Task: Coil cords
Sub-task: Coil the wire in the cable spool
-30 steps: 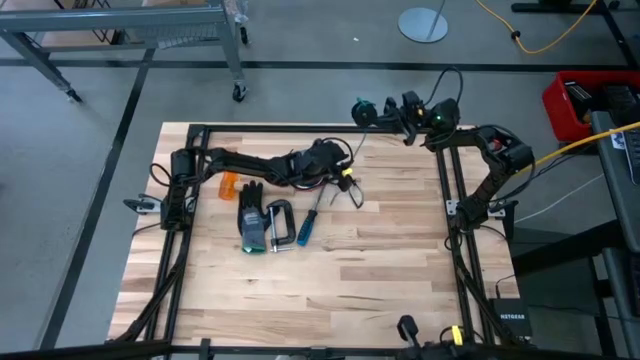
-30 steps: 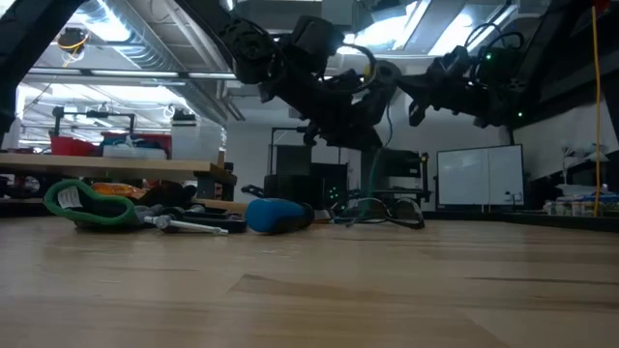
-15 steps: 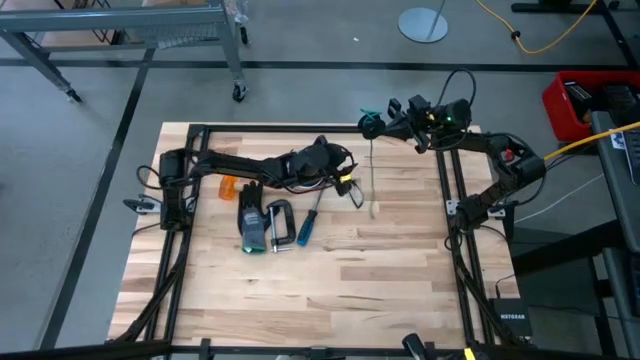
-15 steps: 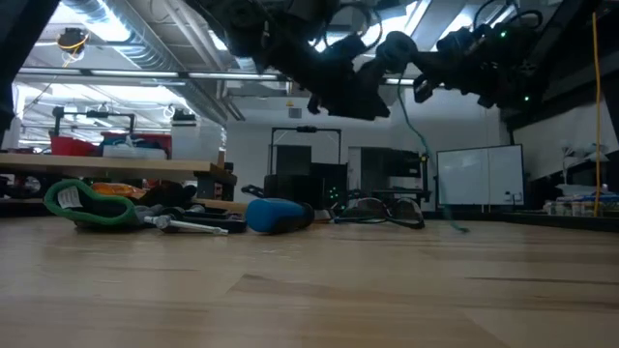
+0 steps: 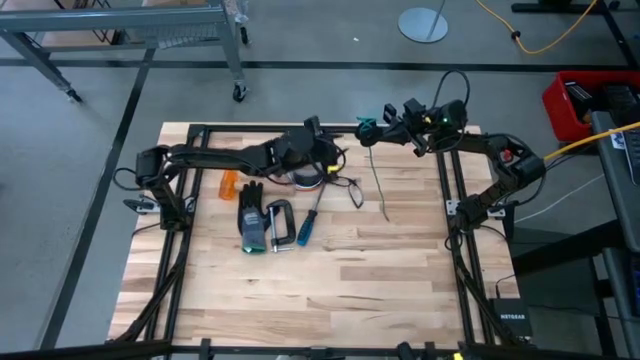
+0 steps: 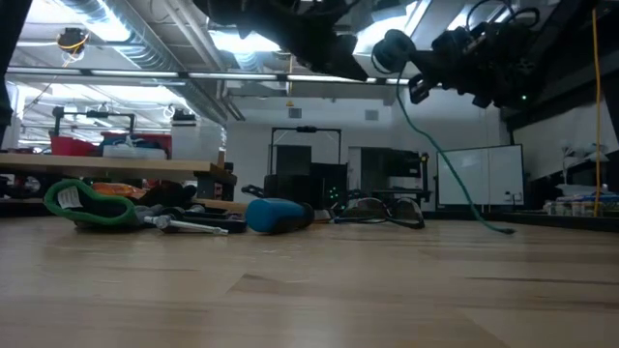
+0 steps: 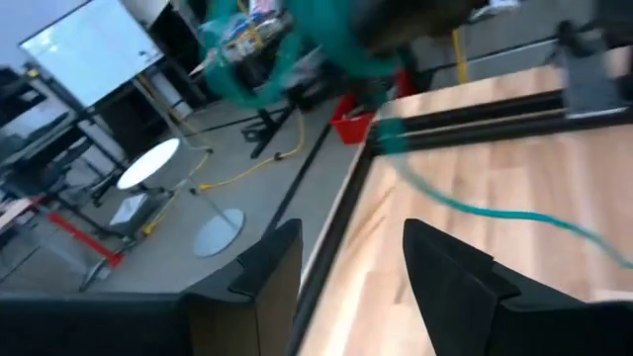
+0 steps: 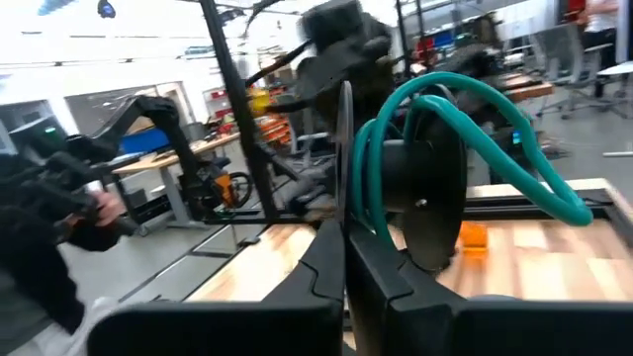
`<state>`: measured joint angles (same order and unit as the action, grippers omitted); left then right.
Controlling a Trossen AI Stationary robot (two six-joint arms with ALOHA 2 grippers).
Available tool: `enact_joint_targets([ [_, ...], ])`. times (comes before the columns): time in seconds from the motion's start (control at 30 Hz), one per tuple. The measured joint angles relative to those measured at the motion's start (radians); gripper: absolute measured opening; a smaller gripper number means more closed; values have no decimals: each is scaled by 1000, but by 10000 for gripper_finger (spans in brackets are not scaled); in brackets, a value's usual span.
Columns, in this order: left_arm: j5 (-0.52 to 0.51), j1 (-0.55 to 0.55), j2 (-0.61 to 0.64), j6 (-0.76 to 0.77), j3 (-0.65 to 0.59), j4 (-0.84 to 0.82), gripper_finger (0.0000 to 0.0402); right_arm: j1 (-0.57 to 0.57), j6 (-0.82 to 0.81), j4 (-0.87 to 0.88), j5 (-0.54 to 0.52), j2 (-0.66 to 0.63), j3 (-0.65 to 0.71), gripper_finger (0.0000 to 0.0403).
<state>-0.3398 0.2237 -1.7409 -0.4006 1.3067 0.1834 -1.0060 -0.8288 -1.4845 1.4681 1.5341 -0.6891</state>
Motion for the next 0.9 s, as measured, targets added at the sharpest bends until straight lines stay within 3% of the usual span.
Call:
enact_joint_targets([
  [0.27,0,57,1,-22,0,42,154,101,24,-1,19,0,0,1],
  [0.37,65,61,1,-21,0,49,140,123,26,0,19,0,0,1],
  [0.5,149,51,1,-20,0,51,126,125,26,-1,19,0,0,1],
  [0.9,184,38,1,-26,0,151,120,131,26,0,18,0,0,1],
])
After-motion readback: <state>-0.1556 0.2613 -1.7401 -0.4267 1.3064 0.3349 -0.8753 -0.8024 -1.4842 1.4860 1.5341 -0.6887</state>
